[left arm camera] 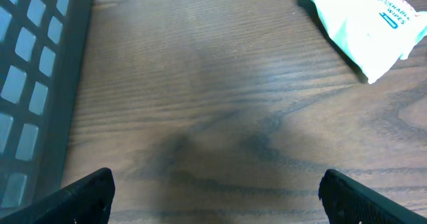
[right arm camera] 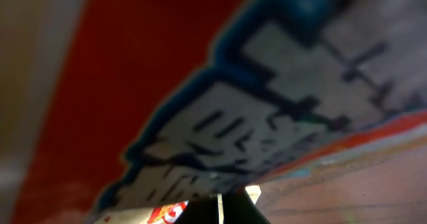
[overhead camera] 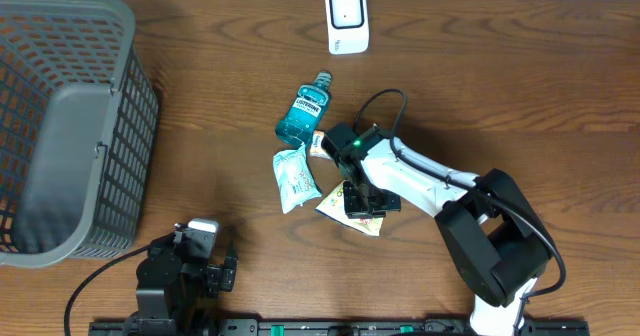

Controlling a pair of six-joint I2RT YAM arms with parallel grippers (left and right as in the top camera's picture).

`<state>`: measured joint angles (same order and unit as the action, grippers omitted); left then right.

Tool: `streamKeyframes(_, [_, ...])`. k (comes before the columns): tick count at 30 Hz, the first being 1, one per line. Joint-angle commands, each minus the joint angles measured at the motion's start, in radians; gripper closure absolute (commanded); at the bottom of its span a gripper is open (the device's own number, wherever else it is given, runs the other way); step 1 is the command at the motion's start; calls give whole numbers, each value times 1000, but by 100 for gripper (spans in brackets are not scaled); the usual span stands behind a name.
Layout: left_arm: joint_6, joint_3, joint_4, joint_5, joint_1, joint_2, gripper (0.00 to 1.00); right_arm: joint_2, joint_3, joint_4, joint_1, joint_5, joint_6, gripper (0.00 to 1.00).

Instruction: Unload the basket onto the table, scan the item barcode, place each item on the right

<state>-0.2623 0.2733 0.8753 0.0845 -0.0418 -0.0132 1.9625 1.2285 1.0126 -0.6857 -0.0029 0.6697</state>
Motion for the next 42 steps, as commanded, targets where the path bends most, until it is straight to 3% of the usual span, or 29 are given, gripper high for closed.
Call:
streamKeyframes(1, [2,-10,33,10,3,3,2,41,-18,3,-2,-60,17,99])
streamKeyframes(12, [2,-10,33,10,3,3,2,-88,140,151,0,-55,-40,97])
streamKeyframes(16, [2,-10,33,10,3,3,2,-151,144,128,-24,-39,-81,65])
streamKeyframes(20, [2,-10,33,10,3,3,2,-161,144,117,-82,14,-138,7])
streamKeyframes(21, [2,-10,33,10,3,3,2,-158,143,114,-104,19,-177,1])
streamKeyframes(25, [2,-10,33,10,3,3,2,-136,143,87,-200,93,-254,1])
streamKeyframes(32, [2,-10,33,10,3,3,2,-53,143,33,-330,343,-252,1])
streamKeyframes(42, [2,-10,33,10,3,3,2,129,143,46,-331,473,-214,1])
